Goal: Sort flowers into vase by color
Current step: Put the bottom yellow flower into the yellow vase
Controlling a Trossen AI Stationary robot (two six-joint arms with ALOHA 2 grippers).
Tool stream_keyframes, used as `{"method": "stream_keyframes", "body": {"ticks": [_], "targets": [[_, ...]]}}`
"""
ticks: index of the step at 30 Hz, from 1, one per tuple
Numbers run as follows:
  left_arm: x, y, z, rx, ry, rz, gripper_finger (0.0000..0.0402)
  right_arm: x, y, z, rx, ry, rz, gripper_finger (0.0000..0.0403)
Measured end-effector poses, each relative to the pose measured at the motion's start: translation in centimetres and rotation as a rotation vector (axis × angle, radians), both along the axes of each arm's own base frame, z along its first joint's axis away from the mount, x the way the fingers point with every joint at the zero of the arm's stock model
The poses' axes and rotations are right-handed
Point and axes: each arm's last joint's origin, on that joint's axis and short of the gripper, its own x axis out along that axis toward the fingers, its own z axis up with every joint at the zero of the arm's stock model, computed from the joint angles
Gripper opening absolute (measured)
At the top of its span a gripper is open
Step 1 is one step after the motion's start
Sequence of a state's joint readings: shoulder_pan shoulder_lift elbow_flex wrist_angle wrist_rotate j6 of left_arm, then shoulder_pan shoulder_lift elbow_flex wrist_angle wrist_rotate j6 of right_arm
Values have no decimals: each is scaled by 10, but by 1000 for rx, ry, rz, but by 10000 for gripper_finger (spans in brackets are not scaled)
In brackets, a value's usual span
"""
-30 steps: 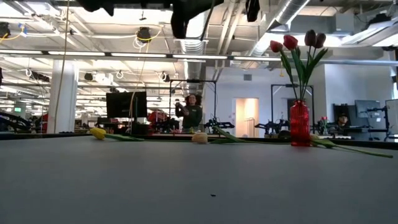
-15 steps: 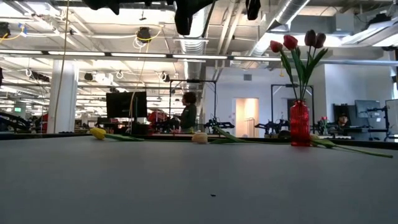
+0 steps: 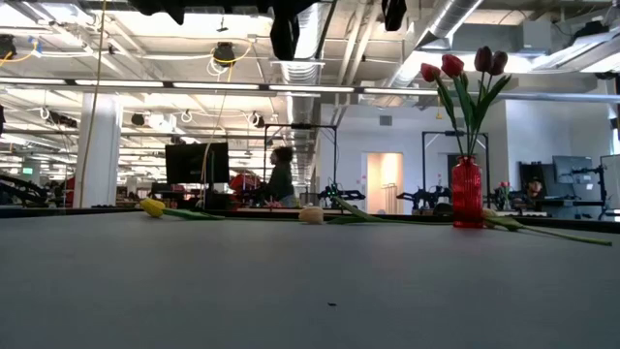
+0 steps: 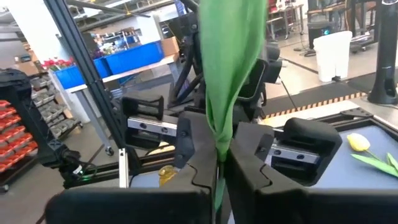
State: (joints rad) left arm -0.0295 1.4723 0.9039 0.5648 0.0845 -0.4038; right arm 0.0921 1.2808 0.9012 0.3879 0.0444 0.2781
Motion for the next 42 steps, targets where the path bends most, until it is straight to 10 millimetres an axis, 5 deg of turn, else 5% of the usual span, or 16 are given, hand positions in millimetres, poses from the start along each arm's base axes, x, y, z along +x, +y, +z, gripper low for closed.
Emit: {"method": "stream_keyframes", "body": {"ticks": [8,18,28,36,42], "targets": [[0,0,0,3,2,-3,2,0,1,-6,46,67,58,88],[-8,0,9,43,-7,-13,0,-6,3,-6,111,117,97,233],[-69,-8,50,124,34,-90,0,-24,3,4,168,147,100,267],[-114,-48,60,212,40,-408,0,-14,19,-4,296,166,128,268],[-144,-74,58,272,118,-456,0,3,39,-15,381,117,108,268]]}}
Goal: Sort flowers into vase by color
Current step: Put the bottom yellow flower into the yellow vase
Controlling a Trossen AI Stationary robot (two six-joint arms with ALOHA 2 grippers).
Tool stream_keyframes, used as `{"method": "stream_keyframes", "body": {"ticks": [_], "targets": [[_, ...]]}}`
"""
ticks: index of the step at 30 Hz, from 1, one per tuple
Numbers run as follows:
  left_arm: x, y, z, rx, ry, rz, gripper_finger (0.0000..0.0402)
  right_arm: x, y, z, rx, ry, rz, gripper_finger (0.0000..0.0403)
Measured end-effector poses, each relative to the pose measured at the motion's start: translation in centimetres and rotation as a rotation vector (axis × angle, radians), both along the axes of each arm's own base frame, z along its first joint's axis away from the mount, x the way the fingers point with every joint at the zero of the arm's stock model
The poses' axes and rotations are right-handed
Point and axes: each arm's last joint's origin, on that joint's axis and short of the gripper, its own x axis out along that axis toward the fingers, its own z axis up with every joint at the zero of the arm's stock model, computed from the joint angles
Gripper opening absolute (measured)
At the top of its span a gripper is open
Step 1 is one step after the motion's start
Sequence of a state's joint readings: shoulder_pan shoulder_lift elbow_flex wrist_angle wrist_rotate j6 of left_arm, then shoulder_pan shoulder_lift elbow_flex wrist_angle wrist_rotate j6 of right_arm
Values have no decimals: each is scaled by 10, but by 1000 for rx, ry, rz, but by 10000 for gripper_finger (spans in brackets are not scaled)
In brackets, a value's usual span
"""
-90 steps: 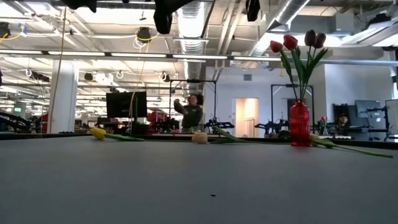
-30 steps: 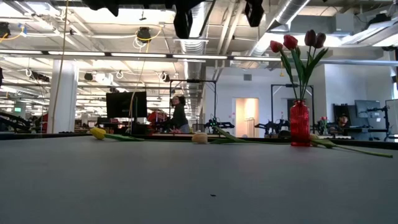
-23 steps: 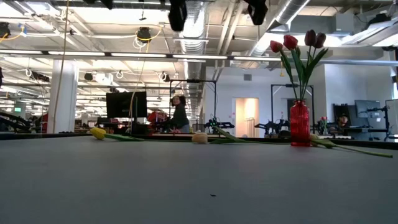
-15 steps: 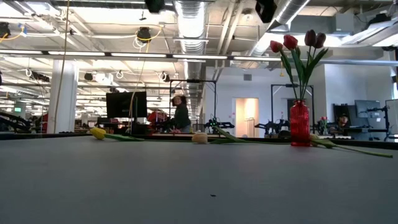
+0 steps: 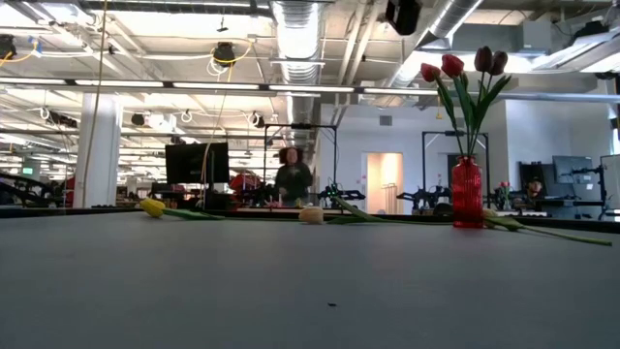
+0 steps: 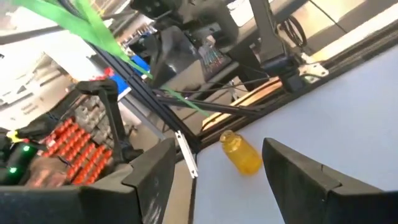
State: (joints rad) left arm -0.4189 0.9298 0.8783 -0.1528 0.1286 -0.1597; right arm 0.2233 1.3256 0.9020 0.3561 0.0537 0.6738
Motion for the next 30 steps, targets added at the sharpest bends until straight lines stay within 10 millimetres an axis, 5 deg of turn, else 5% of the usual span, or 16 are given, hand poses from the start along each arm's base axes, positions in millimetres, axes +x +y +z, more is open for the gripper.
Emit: {"method": "stream_keyframes", "body": {"ticks": [7,13,21,30], "targets": [[-27,-21,-4,49,-8,-16,0,13,22,-17,65,-6,-58,268],[-46,-24,-44,-141,-98,5,0,20,37,-28,93,-14,-82,268],[-69,-18,-90,-195,-110,7,0,23,36,-31,113,-22,-119,268],[-75,-13,-108,-88,-150,25,0,28,30,-17,121,-61,-137,268]]}}
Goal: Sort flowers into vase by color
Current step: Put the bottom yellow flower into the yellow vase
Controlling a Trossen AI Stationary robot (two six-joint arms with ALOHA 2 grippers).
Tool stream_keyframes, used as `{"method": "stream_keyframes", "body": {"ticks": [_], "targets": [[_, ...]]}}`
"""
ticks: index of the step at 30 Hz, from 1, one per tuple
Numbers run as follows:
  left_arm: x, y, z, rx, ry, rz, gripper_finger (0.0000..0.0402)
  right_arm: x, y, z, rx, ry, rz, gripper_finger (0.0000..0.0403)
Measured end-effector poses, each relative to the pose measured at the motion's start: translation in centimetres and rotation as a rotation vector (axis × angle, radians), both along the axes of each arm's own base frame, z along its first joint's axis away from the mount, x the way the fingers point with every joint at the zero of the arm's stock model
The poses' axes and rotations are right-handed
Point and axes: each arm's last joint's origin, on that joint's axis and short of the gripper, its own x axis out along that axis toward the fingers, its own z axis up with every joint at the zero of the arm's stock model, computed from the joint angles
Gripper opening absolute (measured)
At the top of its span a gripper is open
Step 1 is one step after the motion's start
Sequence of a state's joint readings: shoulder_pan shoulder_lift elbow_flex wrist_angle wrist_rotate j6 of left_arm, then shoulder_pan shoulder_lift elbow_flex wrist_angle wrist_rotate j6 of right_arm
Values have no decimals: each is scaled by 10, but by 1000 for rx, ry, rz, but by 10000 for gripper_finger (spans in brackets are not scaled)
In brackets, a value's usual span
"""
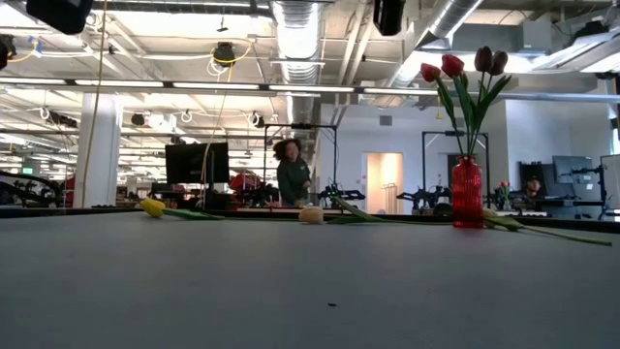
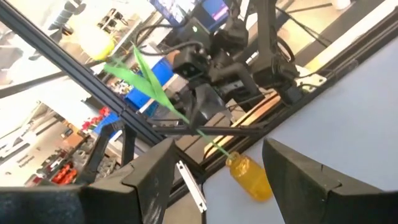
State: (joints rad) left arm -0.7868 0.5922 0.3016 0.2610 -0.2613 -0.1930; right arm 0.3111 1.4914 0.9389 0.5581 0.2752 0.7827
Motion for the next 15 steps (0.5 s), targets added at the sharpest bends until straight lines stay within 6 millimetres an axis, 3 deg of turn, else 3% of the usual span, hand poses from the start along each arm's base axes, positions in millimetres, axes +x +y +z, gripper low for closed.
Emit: {"method": "stream_keyframes", "body": {"ticks": [15], "targets": [[-1,-1,-11,43,66,-58,3,3,-6,5,-32,-7,-5,268]]}}
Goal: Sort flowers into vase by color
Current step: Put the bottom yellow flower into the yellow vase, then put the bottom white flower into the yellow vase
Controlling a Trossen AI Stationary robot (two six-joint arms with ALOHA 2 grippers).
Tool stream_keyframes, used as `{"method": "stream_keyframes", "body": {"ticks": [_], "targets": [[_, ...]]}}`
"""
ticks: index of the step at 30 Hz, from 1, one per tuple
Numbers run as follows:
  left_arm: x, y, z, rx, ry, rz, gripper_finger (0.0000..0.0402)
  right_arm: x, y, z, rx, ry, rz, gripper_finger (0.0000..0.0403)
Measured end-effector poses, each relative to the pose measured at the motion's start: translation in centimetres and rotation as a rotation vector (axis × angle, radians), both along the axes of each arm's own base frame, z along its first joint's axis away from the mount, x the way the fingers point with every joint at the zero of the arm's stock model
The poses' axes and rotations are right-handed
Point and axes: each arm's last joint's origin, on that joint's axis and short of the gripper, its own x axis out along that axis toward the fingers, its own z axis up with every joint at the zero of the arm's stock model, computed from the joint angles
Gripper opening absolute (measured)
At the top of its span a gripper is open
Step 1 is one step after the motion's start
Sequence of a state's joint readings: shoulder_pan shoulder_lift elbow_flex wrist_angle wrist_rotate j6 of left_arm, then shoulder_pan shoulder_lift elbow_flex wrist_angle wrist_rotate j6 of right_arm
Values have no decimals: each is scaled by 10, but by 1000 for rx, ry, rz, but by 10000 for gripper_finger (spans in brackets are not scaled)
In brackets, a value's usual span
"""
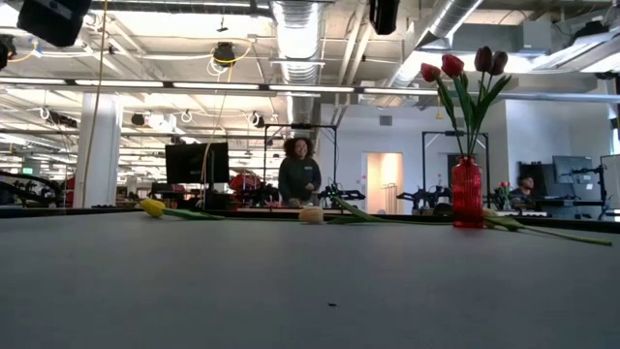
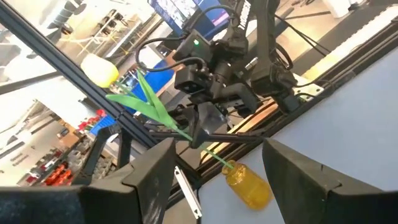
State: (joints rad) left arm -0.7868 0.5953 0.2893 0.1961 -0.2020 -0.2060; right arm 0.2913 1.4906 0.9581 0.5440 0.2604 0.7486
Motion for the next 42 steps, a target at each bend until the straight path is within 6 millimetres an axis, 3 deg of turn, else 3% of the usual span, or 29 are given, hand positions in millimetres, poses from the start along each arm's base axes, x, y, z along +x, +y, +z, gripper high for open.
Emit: {"method": "stream_keyframes", "body": {"ticks": [7,14,21,26,34,42], "targets": [[0,2,-9,64,62,47,37,1,-6,-8,-22,86,-19,268],[-1,2,-10,45,98,54,107,3,-13,-11,-29,110,-39,268],[-3,3,3,46,238,24,174,3,-17,-17,-43,176,-16,268],[-7,13,20,81,399,84,197,2,-20,-24,-59,245,-32,268],[-1,39,48,74,444,279,197,-6,-53,-54,93,577,-191,268],[12,65,50,6,452,485,196,-37,-84,-84,254,997,-444,265]]}}
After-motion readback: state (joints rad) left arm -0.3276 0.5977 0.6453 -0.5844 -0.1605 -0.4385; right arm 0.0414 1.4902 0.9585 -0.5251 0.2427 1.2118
